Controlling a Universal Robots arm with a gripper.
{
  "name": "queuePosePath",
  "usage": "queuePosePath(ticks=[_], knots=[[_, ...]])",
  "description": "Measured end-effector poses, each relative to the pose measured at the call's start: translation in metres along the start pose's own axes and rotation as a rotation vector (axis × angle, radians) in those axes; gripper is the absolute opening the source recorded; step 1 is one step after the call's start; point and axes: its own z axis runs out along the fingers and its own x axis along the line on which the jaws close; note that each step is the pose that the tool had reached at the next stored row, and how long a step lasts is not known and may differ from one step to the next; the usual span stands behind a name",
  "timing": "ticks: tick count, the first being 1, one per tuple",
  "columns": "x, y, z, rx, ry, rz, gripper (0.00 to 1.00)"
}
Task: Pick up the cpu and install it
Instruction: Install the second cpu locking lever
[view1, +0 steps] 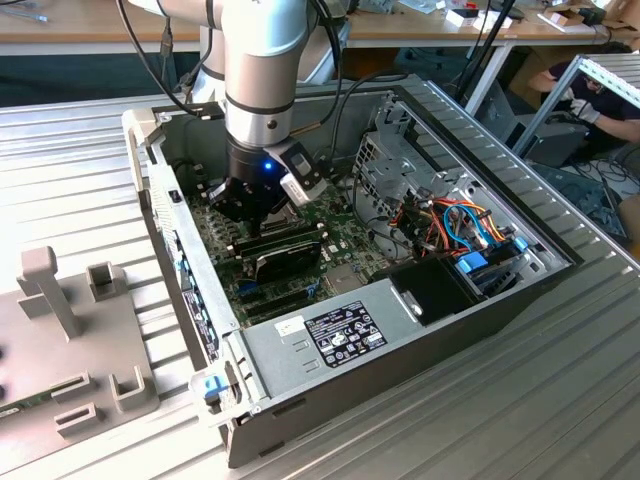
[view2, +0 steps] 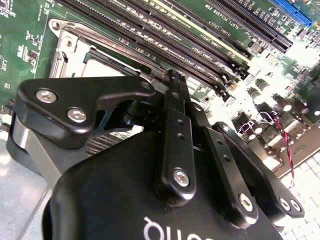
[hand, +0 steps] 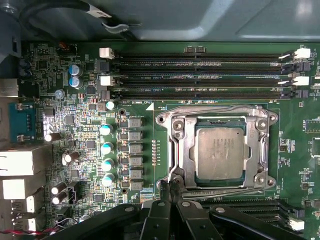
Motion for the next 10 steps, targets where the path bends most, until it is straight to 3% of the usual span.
queuePosePath(ticks=[10], knots=[[0.0002,0.0001,0.0026,0.0002,0.0002,0.0,0.11]])
